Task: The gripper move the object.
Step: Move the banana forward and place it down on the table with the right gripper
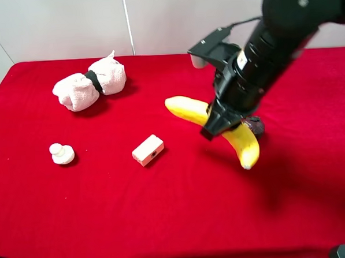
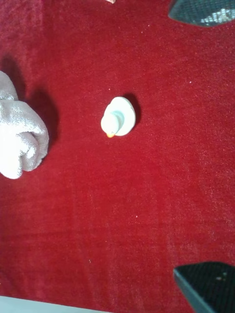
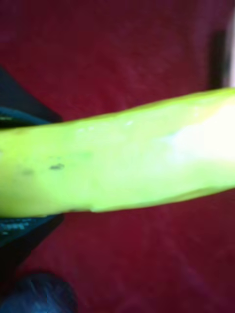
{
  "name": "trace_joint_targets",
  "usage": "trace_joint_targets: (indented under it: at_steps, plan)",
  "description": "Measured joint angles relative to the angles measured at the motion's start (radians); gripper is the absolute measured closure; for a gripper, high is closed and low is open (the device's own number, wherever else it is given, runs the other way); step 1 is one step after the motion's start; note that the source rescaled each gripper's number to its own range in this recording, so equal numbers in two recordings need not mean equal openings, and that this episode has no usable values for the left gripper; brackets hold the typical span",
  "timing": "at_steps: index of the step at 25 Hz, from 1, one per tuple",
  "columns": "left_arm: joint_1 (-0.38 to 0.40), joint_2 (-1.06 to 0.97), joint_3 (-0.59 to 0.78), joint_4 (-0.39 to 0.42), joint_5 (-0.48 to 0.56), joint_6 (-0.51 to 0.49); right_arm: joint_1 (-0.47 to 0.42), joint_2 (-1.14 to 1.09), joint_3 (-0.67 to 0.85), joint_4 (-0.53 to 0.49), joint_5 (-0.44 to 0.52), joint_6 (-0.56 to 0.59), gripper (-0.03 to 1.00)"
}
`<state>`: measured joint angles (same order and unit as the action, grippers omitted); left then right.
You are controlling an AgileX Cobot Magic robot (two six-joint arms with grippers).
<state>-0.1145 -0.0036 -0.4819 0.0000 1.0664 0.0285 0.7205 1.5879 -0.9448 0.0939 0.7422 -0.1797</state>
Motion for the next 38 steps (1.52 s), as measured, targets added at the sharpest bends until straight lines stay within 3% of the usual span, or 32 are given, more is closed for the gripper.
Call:
trace_joint_targets:
  at_steps: [9, 21, 38]
  plan:
    - [0.000, 0.000, 0.000, 0.000, 0.000, 0.000, 0.020, -0.106, 0.196, 0.018, -0.053, 0.053, 0.97]
    - [0.000, 0.000, 0.000, 0.000, 0.000, 0.000, 0.020, -0.123, 0.393, 0.025, -0.230, 0.054, 0.97]
    - [0.000, 0.000, 0.000, 0.000, 0.000, -0.001, 0.020, 0.039, 0.480, 0.037, -0.443, 0.074, 0.97]
